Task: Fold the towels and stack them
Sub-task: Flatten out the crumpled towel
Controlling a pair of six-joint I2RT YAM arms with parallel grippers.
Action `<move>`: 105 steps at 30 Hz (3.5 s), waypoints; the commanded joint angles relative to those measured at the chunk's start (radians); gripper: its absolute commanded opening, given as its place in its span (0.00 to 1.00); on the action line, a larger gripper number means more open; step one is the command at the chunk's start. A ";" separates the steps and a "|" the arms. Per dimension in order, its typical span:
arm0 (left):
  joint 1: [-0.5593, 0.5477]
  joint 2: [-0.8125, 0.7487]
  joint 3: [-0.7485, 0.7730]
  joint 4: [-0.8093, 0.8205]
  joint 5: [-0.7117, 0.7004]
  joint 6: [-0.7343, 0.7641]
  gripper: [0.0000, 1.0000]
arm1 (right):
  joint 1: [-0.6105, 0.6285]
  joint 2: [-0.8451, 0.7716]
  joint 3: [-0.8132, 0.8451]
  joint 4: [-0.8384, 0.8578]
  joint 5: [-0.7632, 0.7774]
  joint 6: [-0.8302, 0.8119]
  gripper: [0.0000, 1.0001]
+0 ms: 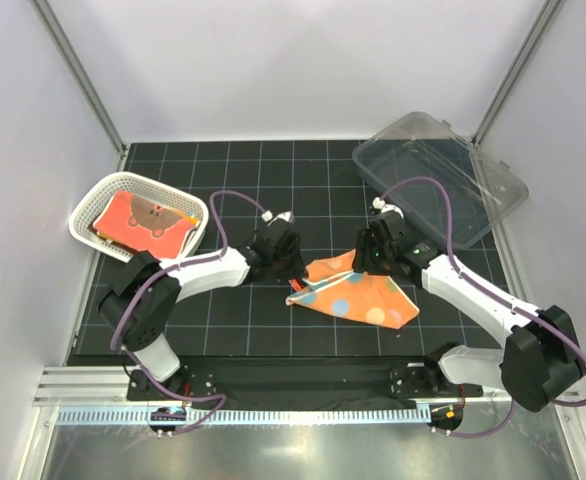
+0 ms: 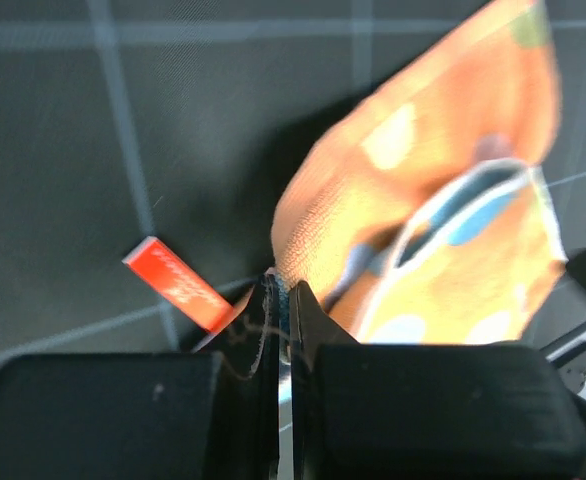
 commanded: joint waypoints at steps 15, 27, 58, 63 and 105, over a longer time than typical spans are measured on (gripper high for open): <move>0.229 -0.095 0.756 -0.328 0.390 0.427 0.00 | -0.131 -0.103 0.353 0.055 -0.212 -0.118 0.77; 0.189 -0.365 0.329 -0.300 0.538 0.404 0.00 | -0.129 -0.162 0.275 -0.023 -0.208 -0.084 0.78; 0.413 0.147 0.558 -0.415 0.038 0.353 0.62 | -0.050 0.702 0.458 0.444 -0.114 0.120 0.43; 0.431 0.304 0.650 -0.418 0.004 0.372 0.62 | -0.040 0.733 0.444 0.469 -0.108 0.046 0.44; 0.470 0.191 0.594 -0.441 0.190 0.378 0.00 | 0.015 0.333 0.518 -0.040 0.033 -0.463 0.02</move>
